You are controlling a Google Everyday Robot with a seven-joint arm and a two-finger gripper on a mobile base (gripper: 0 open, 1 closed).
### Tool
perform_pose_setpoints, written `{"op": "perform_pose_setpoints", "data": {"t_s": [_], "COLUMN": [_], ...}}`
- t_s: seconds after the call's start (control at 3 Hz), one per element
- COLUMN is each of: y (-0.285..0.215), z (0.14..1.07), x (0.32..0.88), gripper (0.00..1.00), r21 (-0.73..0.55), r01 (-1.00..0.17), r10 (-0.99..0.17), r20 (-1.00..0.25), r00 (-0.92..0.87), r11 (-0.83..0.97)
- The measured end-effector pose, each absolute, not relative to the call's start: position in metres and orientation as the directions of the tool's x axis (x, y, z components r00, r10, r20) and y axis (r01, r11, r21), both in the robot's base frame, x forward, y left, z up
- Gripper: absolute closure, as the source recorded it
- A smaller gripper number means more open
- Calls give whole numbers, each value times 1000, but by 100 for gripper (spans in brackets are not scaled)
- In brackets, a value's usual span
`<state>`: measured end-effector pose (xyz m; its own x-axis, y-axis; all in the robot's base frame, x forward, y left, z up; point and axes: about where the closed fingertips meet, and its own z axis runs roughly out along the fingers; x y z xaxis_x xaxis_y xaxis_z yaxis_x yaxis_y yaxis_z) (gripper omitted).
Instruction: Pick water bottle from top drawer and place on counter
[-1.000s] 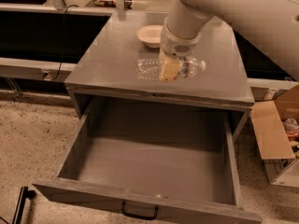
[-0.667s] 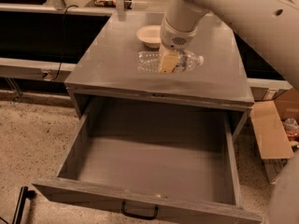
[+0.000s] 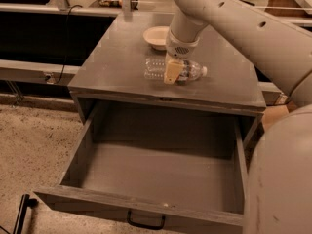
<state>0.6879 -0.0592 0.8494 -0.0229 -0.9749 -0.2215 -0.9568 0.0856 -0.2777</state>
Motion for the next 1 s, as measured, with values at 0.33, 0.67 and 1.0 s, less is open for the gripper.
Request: {"op": "perform_pose_setpoints", "data": {"t_s": [0.33,0.67,1.0], "y": [-59,-59,-68], "z": [847,847,851], "x": [688,688,686], "gripper": [0,0,0], "r21": [-275,-275,-253], "r01": [-958,-958,-964], "r10": [-975,-975,-956], "r20": [-221,-221,-293], "r00": [-23,-23,-8], "r11": [85,85,86]}}
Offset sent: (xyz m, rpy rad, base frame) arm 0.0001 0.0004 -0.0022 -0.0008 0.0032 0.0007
